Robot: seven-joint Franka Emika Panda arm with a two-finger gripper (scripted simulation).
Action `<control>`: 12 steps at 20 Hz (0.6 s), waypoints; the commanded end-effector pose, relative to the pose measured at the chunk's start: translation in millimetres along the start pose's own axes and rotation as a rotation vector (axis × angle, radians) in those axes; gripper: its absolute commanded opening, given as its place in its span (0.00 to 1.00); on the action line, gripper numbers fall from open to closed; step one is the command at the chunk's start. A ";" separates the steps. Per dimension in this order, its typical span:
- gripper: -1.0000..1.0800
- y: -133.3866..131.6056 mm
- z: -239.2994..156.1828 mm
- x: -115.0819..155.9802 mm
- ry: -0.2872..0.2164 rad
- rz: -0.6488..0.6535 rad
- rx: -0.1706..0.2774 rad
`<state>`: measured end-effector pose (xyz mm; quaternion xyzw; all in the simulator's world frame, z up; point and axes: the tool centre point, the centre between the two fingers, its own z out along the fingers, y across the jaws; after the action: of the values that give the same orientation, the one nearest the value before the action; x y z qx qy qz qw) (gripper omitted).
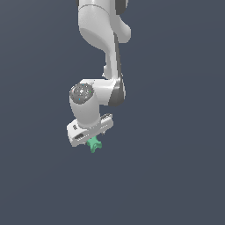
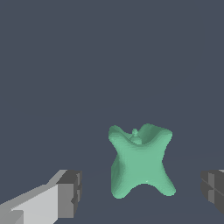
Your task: Pick up the object and move it to a goal position.
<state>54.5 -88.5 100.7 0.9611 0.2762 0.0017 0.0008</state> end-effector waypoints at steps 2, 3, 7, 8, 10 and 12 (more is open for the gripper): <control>0.96 5.7 6.4 -1.9 -0.002 -0.034 0.001; 0.96 6.8 7.7 -2.4 -0.002 -0.040 0.002; 0.96 9.3 10.5 -3.4 -0.003 -0.053 0.002; 0.96 9.4 10.6 -3.5 -0.003 -0.053 0.003; 0.96 8.9 10.6 -3.6 -0.003 -0.049 0.003; 0.96 9.1 13.7 -3.7 -0.003 -0.049 0.003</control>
<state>56.5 -98.1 89.2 0.9540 0.2998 0.0001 0.0002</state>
